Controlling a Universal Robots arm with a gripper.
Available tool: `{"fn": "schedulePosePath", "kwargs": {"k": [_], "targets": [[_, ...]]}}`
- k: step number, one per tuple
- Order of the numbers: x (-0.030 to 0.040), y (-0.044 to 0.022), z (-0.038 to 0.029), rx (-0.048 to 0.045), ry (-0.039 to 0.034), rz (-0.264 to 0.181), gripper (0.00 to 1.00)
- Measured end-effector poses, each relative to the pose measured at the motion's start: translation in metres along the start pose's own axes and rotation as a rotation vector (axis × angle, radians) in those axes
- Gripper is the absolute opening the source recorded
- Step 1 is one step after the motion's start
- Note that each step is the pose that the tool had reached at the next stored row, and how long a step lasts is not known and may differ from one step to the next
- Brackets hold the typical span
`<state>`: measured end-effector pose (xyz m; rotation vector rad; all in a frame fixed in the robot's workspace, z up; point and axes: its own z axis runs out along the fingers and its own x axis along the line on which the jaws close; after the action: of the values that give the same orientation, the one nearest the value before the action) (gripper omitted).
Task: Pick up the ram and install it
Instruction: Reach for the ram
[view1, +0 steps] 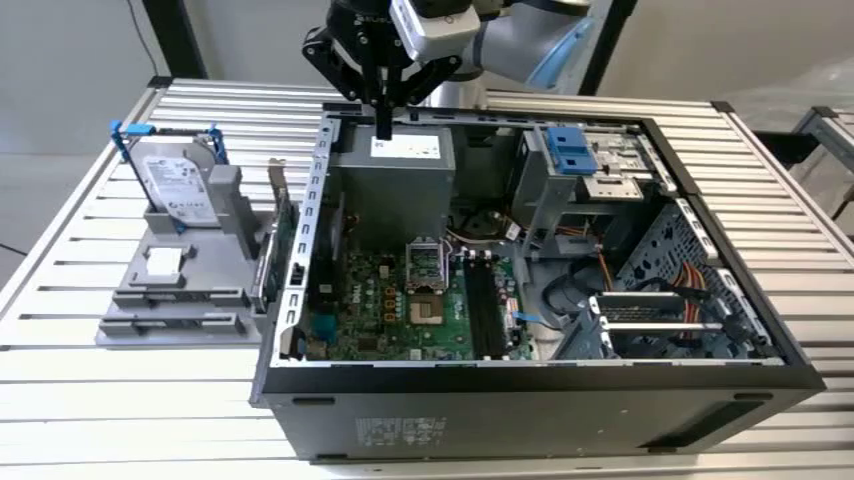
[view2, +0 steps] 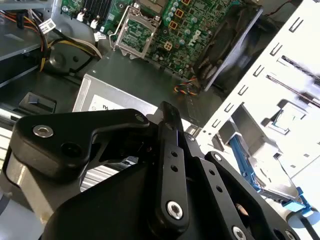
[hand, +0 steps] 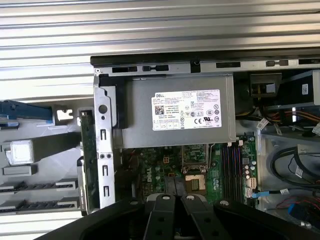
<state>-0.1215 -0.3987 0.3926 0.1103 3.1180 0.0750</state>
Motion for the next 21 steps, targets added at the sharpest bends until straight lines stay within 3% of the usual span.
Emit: {"fn": "schedulePosePath", "kwargs": {"k": [5, 21], "targets": [[0.0024, -0.0003, 0.0000, 0.0000, -0.0001, 0.000, 0.00], [0.0286, -0.0021, -0.0006, 0.0000, 0.0006, 0.000, 0.00]]}}
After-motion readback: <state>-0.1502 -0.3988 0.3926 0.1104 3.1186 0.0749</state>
